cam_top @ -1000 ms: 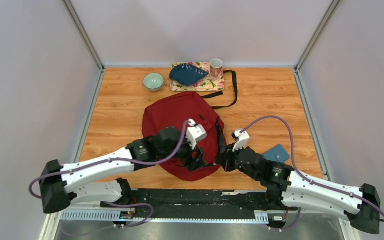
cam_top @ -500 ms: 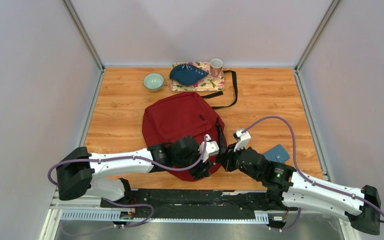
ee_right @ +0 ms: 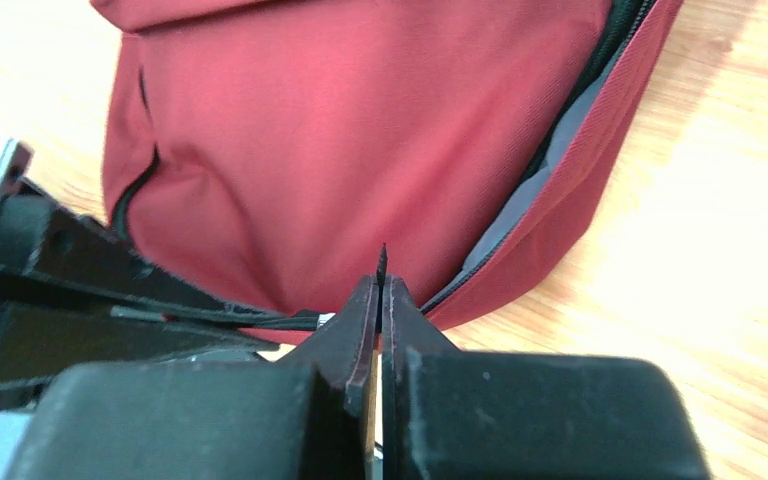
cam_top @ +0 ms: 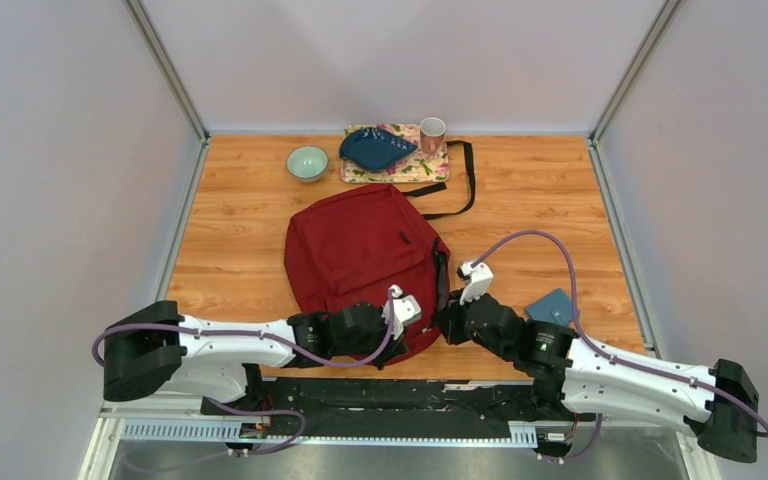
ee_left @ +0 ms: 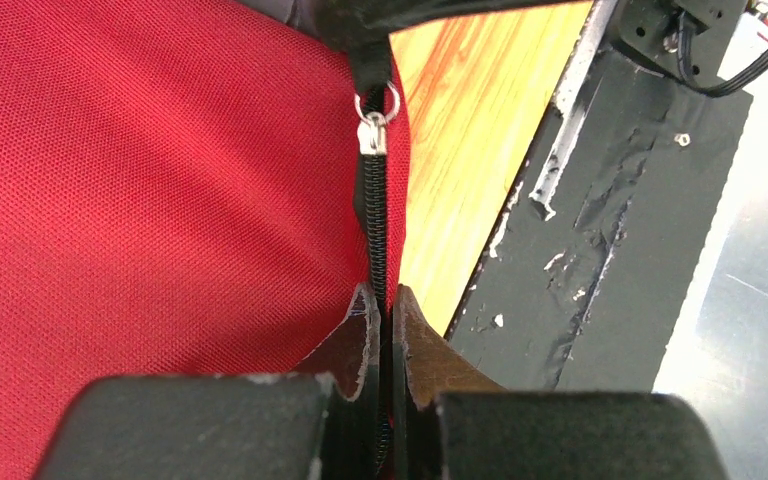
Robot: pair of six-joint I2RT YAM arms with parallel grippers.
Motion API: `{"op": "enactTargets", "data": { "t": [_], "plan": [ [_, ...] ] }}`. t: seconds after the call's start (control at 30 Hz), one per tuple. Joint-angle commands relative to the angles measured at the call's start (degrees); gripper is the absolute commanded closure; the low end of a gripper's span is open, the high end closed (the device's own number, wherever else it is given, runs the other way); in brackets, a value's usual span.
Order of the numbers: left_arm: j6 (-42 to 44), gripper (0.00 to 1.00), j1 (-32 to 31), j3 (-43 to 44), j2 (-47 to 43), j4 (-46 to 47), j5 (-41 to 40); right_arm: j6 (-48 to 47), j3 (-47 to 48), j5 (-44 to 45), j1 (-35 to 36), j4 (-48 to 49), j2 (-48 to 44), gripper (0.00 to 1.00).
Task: Pack the student bag
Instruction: Zip the student bag in the student bag.
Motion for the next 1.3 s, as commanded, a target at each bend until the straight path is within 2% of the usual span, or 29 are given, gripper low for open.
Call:
{"op": "enactTargets", "data": {
  "t": [0.0,0.13,0.3,0.5,0.57,0.6,0.67,0.7,0.8,0.87,1.0,1.13,1.27],
  "plan": [
    [-2.63,1.0,-6.47,-3.08,-0.93,-2.25,-7.32,-2.14,3.8,7.31,-1.61,1.22,3.6,1.0],
    [-4.74,1.0,-10.79,-5.37,-0.75,-2.69,-13.12,-5.21,7.67,4.16,-7.06,1.31,7.55,1.0],
    [-7.72,1.0,-12.91,-9.05,-3.38,-2.95,-18.49,-8.03,11.01,3.19,-12.94,2.19,10.2,1.0],
    [-10.88,1.0,-13.09,-14.51,-9.96,-3.48,-22.97,-9.44,11.19,1.17,-15.77,3.24,12.67,1.0],
    [-12.55,0.98,-13.09,-16.09,-11.91,-4.35,-25.51,-9.44,10.58,-2.58,-15.77,4.65,11.79,1.0],
    [-12.74,0.81,-13.0,-16.27,-14.01,-4.62,-26.48,-9.35,10.31,-3.83,-15.77,5.09,11.35,1.0],
    [-12.57,0.6,-13.09,-15.66,-16.3,-5.59,-28.33,-8.47,9.26,-6.37,-15.77,5.71,10.21,1.0],
    [-12.22,0.41,-13.0,-15.31,-18.57,-5.59,-29.12,-8.29,8.82,-7.09,-15.68,5.79,8.9,1.0],
    [-8.71,0.23,-13.0,-11.89,-21.22,-4.89,-32.02,-7.68,7.33,-7.97,-15.68,5.62,6.53,1.0],
    [-4.86,0.17,-13.0,-7.86,-21.23,-4.36,-33.25,-7.68,6.71,-8.23,-15.68,4.83,5.38,1.0],
    [0.88,0.17,-12.04,-1.87,-17.12,-1.55,-32.47,-7.5,5.83,-8.94,-15.68,3.86,3.44,1.0],
    [1.5,0.17,-7.04,1.83,-11.23,2.14,-23.96,-7.06,5.3,-9.2,-15.68,3.77,1.95,1.0],
    [2.03,0.17,-4.83,5.08,-4.56,4.68,-18.42,-6.8,5.21,-9.2,-15.68,3.16,0.89,1.0]
  ]
}}
